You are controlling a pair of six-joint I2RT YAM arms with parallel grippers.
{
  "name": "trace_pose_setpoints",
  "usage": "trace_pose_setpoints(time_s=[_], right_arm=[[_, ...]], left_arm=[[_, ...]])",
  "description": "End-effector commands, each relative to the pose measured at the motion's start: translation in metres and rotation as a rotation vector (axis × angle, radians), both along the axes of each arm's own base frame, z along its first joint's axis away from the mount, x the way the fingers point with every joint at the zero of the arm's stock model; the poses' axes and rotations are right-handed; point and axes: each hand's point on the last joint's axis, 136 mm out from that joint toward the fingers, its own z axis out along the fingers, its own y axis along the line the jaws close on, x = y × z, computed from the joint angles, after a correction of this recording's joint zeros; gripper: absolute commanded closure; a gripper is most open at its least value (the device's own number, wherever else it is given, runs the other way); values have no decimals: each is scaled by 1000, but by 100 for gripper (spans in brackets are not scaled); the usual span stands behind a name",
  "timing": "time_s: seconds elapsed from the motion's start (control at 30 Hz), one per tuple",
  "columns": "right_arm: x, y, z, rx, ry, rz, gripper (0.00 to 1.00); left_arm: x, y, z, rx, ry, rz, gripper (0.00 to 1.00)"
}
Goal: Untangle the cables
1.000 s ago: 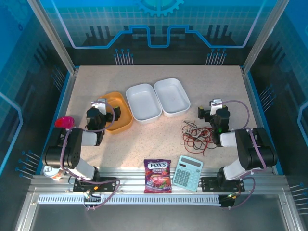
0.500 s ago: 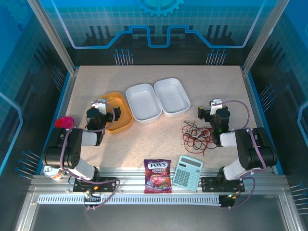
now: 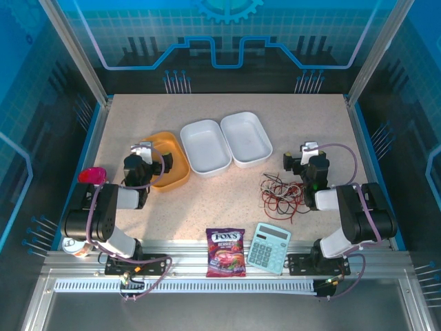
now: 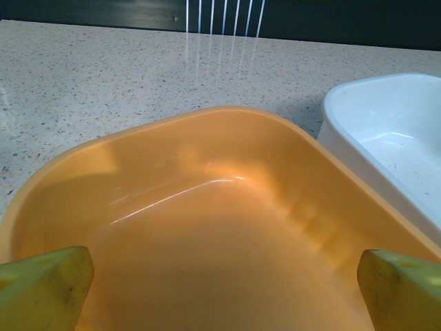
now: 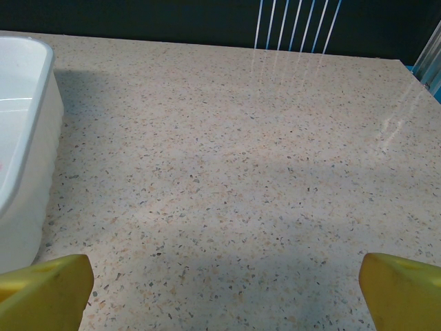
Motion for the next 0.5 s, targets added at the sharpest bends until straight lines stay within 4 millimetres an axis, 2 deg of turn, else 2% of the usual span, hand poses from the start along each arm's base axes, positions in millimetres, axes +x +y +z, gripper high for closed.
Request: trace_pose_setpoints(time_s=[0.0,0.3,0.47], right_arm=[[3,2,6,-1,-24,-5,0],[4,1,7,-4,-26,-13,0],[3,-1,18,-7,-23,-34,0]], left_arm=[[3,0,4,-3,-8,10,1],[4,0,5,-5,-5,13,1],[3,1,26,-7,12,20,1]])
